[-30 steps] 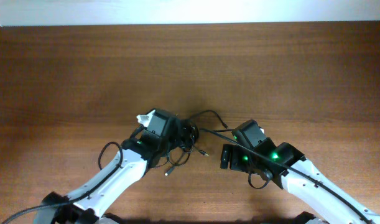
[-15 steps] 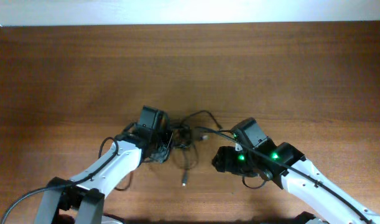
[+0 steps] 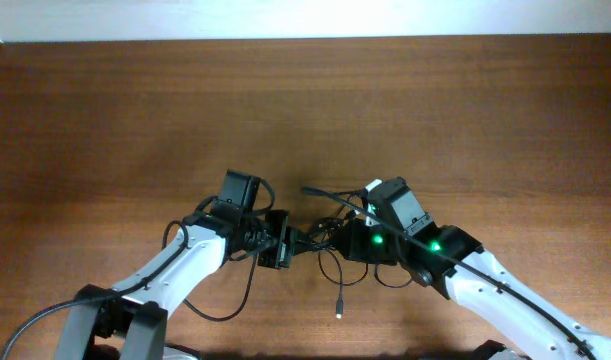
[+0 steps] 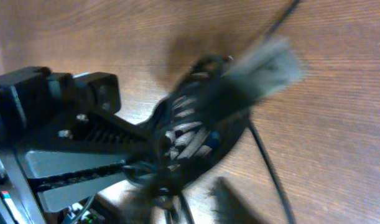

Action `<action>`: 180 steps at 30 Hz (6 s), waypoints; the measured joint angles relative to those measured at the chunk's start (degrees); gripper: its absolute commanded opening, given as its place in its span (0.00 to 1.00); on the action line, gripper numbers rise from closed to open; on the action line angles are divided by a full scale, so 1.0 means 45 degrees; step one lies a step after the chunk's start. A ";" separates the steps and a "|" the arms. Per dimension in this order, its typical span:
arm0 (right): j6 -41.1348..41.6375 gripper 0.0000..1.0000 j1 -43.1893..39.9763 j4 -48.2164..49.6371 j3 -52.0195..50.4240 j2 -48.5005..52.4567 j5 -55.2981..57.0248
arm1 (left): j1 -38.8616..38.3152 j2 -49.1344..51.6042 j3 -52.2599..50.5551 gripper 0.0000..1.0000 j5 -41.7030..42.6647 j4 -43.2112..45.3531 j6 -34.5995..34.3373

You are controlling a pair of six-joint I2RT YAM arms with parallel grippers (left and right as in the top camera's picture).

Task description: Untangle cables

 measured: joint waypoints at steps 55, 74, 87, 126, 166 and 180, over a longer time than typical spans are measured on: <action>-0.5518 0.67 0.0000 -0.0204 0.0719 0.0597 -0.4736 | 0.2040 -0.0141 -0.0058 0.00 -0.1549 0.5027 -0.1700; -0.9457 0.04 0.0102 -0.1253 0.0782 0.2798 -0.4532 | 0.2297 -0.0141 -0.0058 0.00 -0.3589 0.4993 -0.2118; -0.8908 0.99 0.0141 -0.2361 0.0719 -0.2662 -0.0835 | 0.2516 -0.0141 -0.0068 0.03 -0.5430 0.6606 0.5149; -0.4527 0.91 0.0141 -0.0306 0.0719 0.0384 0.0831 | 0.2671 -0.0165 0.0029 0.04 -0.5833 -0.0272 1.4552; -0.0962 0.63 0.0141 -0.0529 0.0719 0.3317 0.0165 | 0.4643 -0.0287 -0.0758 0.00 0.1151 0.5382 0.4983; -0.3041 0.99 0.0189 0.0792 0.0680 0.1666 -0.0865 | 0.1350 -0.0733 -0.0219 0.94 -1.0472 -0.2317 1.1560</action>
